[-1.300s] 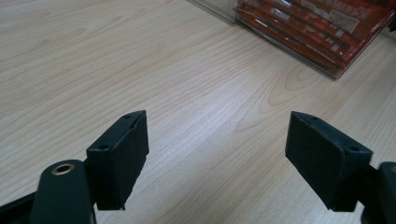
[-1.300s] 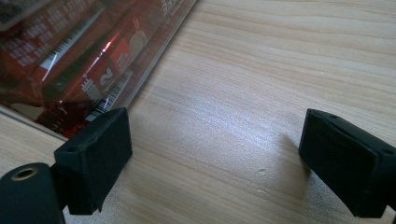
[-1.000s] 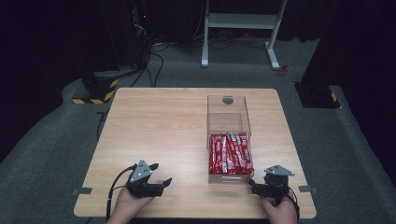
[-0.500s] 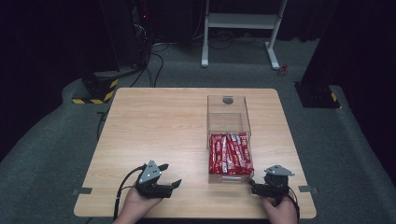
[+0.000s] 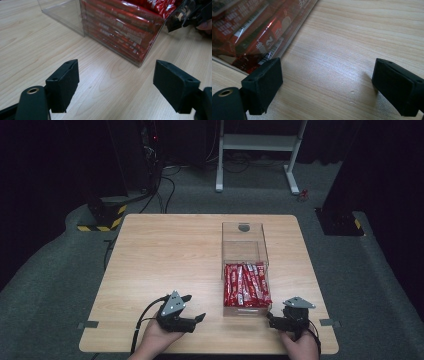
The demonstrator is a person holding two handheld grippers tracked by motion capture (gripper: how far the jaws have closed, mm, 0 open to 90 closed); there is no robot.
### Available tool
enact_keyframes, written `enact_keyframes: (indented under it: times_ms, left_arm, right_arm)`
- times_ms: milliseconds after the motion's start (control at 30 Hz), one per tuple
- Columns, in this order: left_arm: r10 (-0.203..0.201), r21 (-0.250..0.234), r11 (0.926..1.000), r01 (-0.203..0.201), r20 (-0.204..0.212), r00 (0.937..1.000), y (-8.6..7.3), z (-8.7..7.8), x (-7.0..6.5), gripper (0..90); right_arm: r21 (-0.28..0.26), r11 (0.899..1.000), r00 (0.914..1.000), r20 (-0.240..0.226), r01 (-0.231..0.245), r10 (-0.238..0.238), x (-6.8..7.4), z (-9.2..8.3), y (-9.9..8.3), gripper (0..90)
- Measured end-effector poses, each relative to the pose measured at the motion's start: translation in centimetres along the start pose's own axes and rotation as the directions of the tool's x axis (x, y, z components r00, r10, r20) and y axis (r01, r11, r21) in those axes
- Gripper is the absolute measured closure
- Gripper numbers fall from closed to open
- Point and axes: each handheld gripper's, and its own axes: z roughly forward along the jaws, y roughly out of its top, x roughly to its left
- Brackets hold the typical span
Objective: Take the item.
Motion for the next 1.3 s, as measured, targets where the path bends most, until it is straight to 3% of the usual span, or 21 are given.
enact_keyframes:
  times_ms: [800,1300]
  left_arm:
    - [0.029,-0.042,0.9988,-0.026,0.066,0.9974,3.3,1.5,-1.4,22.7]
    - [0.050,-0.057,0.9974,-0.045,0.081,0.9955,5.2,2.2,-2.0,24.7]
  right_arm:
    - [0.000,1.000,1.0000,-0.001,0.006,-0.006,0.0,0.0,0.0,9.4]
    - [0.001,1.000,1.0000,-0.003,0.001,-0.001,0.0,0.0,0.0,9.4]
